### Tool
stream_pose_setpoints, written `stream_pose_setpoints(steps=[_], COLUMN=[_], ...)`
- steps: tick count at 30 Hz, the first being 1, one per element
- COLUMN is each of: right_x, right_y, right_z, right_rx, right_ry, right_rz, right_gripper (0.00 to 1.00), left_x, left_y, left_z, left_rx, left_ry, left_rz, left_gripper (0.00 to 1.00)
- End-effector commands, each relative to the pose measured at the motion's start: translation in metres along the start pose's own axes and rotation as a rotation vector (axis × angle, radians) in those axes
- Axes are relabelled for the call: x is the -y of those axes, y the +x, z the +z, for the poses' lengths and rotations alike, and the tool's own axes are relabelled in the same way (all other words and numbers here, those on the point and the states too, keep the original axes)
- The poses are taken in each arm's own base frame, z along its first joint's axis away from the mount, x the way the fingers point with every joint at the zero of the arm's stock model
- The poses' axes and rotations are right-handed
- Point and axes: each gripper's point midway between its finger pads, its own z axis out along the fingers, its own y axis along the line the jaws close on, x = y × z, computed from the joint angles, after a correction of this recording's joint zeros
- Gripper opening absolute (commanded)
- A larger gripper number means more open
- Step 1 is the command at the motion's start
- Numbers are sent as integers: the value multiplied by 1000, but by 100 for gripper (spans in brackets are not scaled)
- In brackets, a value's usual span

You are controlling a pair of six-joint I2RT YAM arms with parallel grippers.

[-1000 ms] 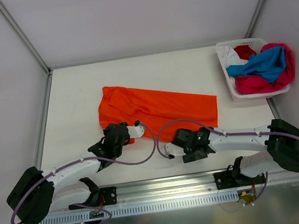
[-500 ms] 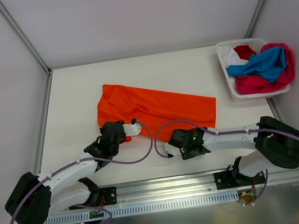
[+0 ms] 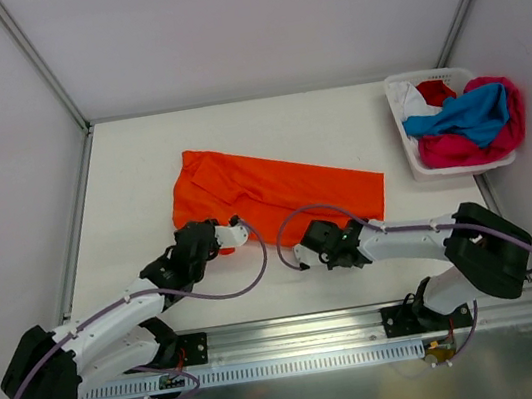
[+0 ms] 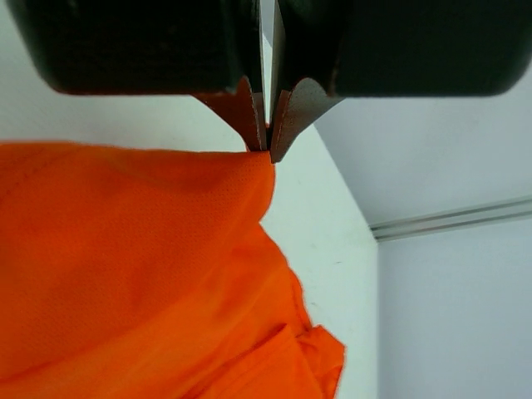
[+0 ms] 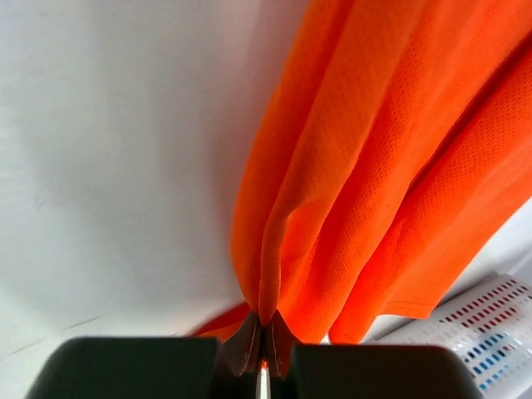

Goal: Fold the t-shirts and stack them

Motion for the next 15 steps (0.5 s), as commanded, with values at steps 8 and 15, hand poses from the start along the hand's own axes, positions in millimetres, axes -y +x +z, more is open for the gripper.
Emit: stream_pose_setpoints(steps=[8, 15], right_x=[-24, -54], right_y=[-8, -12], right_z=[-66, -87], right_rx=[191, 226], right_ry=[-298, -500], right_rz=[110, 97], right_gripper=[0, 0], left_x=[95, 131], left_y=[16, 14], left_z=[-56, -89], left_rx=[-78, -142], left_ry=[647, 929], left_rz=[-70, -123], left_gripper=[0, 0])
